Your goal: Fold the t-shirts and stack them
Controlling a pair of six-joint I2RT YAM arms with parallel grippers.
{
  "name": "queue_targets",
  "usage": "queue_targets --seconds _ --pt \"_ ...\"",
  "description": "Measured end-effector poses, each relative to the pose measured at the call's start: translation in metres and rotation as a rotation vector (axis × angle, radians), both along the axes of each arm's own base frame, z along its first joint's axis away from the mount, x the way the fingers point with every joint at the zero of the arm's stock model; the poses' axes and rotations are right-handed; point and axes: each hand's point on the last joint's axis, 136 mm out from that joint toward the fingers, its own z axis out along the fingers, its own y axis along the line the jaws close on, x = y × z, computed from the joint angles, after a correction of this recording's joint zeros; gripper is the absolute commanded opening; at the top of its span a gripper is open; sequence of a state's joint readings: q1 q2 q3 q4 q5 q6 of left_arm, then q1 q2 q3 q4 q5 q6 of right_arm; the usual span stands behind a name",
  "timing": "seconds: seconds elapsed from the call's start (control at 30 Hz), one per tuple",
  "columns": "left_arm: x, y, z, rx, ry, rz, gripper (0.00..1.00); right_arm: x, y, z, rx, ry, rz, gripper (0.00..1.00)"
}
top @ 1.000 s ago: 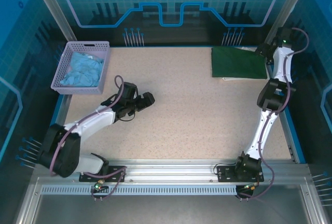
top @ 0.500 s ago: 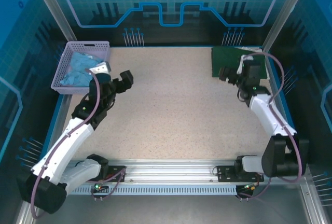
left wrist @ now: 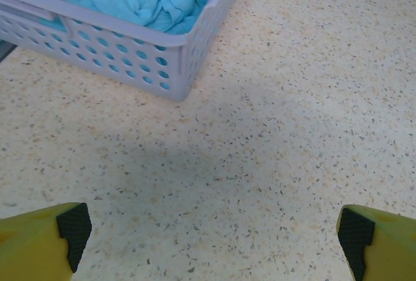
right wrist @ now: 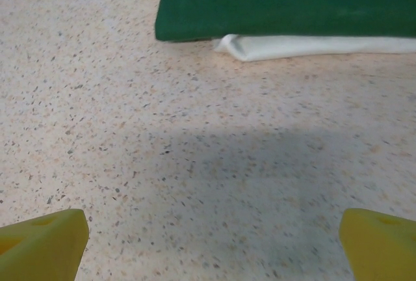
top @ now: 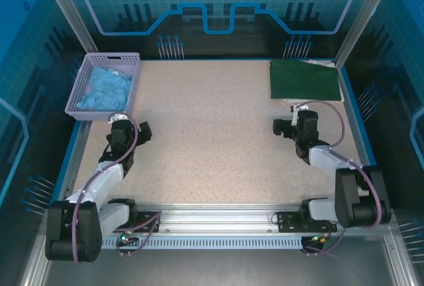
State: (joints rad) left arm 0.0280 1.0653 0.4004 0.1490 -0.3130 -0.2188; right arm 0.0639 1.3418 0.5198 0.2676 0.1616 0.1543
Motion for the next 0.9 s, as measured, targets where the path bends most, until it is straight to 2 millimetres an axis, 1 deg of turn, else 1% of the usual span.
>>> queue_targets --seconds 0.07,0.13,0.2,0.27,0.37,0.4,0.47,0.53,0.63,0.7,0.77,0.83,0.9 --pt "0.01 -0.003 0.0 0.01 -0.024 -0.03 0.99 0.009 0.008 -0.008 0.011 0.021 0.042 1.0" --pt "0.021 -0.006 0.002 0.017 -0.058 -0.059 0.99 0.015 0.015 -0.011 0.021 0.031 0.088 1.0" --pt "0.032 -0.009 0.001 0.027 -0.082 -0.087 0.99 0.023 0.017 -0.009 0.014 0.026 0.11 1.0" --pt "0.042 -0.013 -0.004 0.035 -0.096 -0.122 0.99 0.029 0.016 -0.002 -0.003 -0.005 0.115 1.0" --pt "0.053 -0.02 -0.011 0.033 -0.116 -0.165 0.99 0.03 0.011 0.006 -0.026 -0.089 0.098 1.0" --pt "0.056 -0.022 -0.013 0.03 -0.122 -0.179 0.99 0.028 0.009 0.005 -0.031 -0.107 0.092 1.0" --pt "0.062 -0.027 -0.02 0.026 -0.13 -0.212 0.99 0.022 0.007 -0.004 -0.046 -0.102 0.085 1.0" --pt "0.066 -0.031 -0.025 0.032 -0.141 -0.238 0.99 0.022 0.005 -0.005 -0.061 -0.107 0.08 1.0" --pt "0.064 -0.035 -0.03 0.038 -0.154 -0.258 0.99 0.024 0.007 0.003 -0.087 -0.171 0.085 1.0" --pt "0.064 -0.037 -0.027 0.049 -0.172 -0.267 0.99 0.019 0.013 0.004 -0.11 -0.218 0.095 1.0" --pt "0.066 -0.037 -0.023 0.057 -0.189 -0.27 0.99 0.01 0.02 -0.005 -0.131 -0.217 0.116 1.0" --pt "0.067 -0.038 -0.021 0.058 -0.194 -0.272 0.99 0.01 0.02 -0.01 -0.137 -0.204 0.115 1.0" --pt "0.069 -0.039 -0.02 0.062 -0.199 -0.277 0.99 0.014 0.013 -0.007 -0.131 -0.203 0.1 1.0"
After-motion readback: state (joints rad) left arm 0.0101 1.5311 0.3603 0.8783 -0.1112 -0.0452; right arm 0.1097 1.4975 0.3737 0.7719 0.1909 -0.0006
